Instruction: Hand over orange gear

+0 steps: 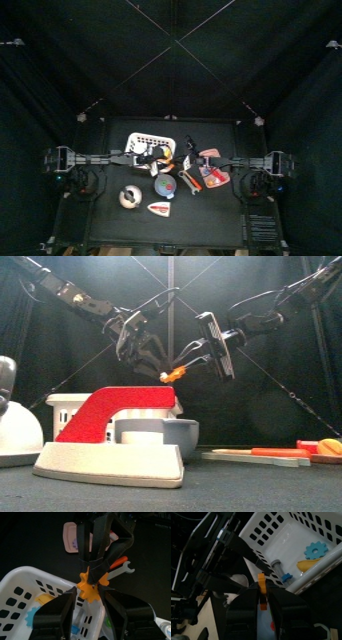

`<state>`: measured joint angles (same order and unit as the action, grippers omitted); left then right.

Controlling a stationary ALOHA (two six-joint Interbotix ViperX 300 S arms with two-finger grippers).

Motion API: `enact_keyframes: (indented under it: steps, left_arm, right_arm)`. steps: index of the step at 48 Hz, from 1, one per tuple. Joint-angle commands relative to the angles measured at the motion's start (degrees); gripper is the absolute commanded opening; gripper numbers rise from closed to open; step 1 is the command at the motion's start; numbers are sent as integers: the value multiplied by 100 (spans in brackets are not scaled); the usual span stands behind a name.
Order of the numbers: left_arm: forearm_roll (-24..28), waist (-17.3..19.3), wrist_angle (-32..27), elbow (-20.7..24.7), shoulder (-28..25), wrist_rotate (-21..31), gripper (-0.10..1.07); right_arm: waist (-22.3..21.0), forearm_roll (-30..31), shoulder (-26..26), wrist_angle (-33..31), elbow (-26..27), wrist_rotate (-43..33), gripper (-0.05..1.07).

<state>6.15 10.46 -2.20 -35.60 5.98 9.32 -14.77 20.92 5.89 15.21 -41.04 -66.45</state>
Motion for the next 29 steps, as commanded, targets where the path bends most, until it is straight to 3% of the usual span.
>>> enact_keyframes:
  steps: [1,29]
  left_arm:
    - [-9,-9,79,44,70,9,93]
    - [-79,-9,97,-70,105,9,94]
  right_arm:
    - [0,9,105,18,53,9,51]
    - [-9,35,123,9,-44,35,51]
